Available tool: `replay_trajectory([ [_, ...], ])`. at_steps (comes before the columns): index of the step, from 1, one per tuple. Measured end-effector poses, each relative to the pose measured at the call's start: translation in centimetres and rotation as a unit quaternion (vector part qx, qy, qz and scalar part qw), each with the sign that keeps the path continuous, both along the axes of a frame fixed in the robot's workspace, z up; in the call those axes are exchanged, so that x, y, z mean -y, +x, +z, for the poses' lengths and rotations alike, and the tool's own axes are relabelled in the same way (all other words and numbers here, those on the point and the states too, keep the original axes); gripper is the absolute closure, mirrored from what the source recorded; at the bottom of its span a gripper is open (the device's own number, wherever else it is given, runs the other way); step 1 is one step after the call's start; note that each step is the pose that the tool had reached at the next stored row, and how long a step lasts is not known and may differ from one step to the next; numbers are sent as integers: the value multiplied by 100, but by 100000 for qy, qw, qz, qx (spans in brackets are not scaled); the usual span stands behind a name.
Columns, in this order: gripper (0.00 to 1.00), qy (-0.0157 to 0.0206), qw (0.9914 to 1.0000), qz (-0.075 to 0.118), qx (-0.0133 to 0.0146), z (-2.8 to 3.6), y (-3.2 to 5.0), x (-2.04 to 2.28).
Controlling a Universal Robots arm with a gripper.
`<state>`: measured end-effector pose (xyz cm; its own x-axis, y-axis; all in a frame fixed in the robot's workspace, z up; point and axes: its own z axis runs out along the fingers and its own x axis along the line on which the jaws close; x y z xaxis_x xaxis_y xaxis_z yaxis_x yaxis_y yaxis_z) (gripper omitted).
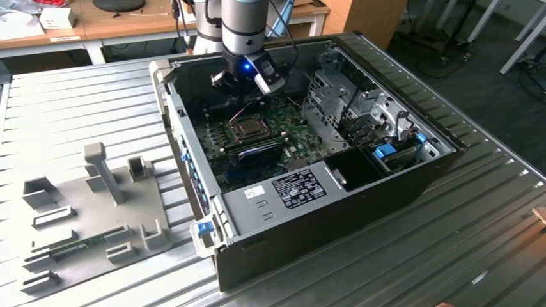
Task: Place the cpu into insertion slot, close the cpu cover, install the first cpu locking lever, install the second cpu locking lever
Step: 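Install the first cpu locking lever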
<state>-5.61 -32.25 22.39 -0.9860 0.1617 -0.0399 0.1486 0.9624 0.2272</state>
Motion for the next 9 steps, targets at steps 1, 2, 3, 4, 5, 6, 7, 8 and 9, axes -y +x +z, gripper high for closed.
replay_trajectory([
  [1,90,-2,100000,4,1,-5,1,1],
  [2,90,-6,100000,5,-2,-10,1,3],
  [3,90,-5,100000,3,-2,-15,2,5],
  [4,90,-6,100000,0,-3,-19,2,6],
  [5,90,-5,100000,3,-2,-24,3,7],
  [6,90,-6,100000,-1,-3,-28,3,8],
  [7,90,-6,100000,2,-3,-31,4,9],
  [8,90,-11,100000,1,-6,-32,4,9],
  [9,90,-11,100000,1,-7,-32,4,9],
])
